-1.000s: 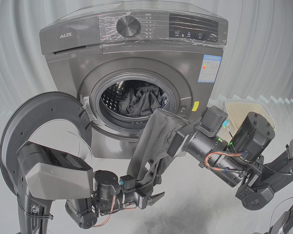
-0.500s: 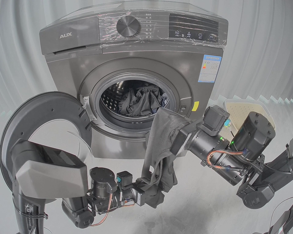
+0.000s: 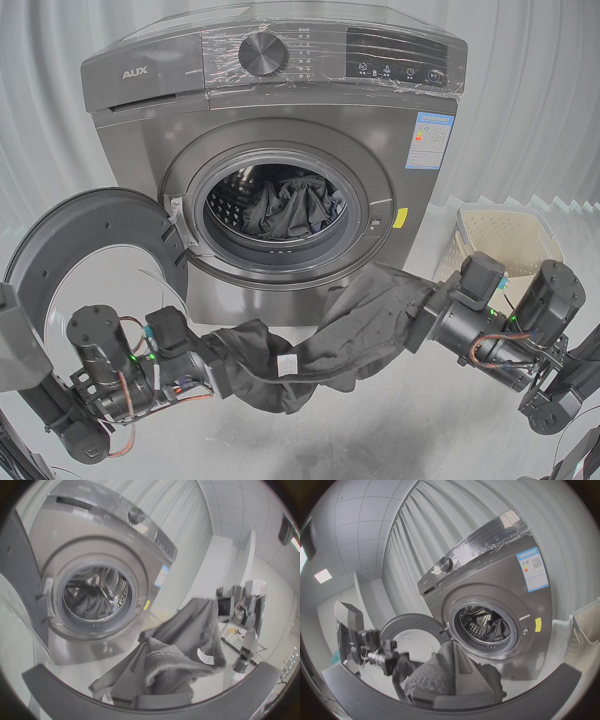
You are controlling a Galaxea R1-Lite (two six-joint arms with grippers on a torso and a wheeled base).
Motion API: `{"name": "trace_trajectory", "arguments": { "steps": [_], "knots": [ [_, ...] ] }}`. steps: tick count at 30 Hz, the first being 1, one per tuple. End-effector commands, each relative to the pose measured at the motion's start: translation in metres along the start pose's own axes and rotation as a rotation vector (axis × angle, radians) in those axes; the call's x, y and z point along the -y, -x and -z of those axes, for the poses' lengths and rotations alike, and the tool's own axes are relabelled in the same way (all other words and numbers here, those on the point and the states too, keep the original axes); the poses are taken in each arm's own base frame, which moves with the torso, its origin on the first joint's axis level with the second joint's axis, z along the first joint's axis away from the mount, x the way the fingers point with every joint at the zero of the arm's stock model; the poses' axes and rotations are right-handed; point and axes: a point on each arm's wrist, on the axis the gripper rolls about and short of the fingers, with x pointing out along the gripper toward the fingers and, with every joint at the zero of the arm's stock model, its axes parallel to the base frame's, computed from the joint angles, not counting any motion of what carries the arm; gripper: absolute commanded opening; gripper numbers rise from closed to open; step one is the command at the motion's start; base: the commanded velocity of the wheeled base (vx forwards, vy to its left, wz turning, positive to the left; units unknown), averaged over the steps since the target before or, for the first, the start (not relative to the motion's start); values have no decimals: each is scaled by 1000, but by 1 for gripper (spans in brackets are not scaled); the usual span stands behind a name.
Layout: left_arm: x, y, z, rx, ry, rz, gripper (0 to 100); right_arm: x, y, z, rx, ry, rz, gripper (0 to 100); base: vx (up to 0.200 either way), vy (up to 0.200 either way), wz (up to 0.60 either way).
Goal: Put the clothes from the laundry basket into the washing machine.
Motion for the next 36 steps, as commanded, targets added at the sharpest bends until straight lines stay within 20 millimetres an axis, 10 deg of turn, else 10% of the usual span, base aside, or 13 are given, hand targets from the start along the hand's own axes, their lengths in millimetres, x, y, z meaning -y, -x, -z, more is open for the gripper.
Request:
{"name": "trace_trajectory", "arguments": {
  "steps": [1,21,36],
  "knots": [
    [1,41,-41,166,-26,8,0,15,30,3,-27,-33,-5,0,0,0,0],
    [-38,30,-68,278,-85,-122,0,46,1,9,-7,61,92,0,0,0,0],
    [-27,35,-76,311,-92,-91,0,43,-3,-10,75,76,81,0,0,0,0]
  ]
}}
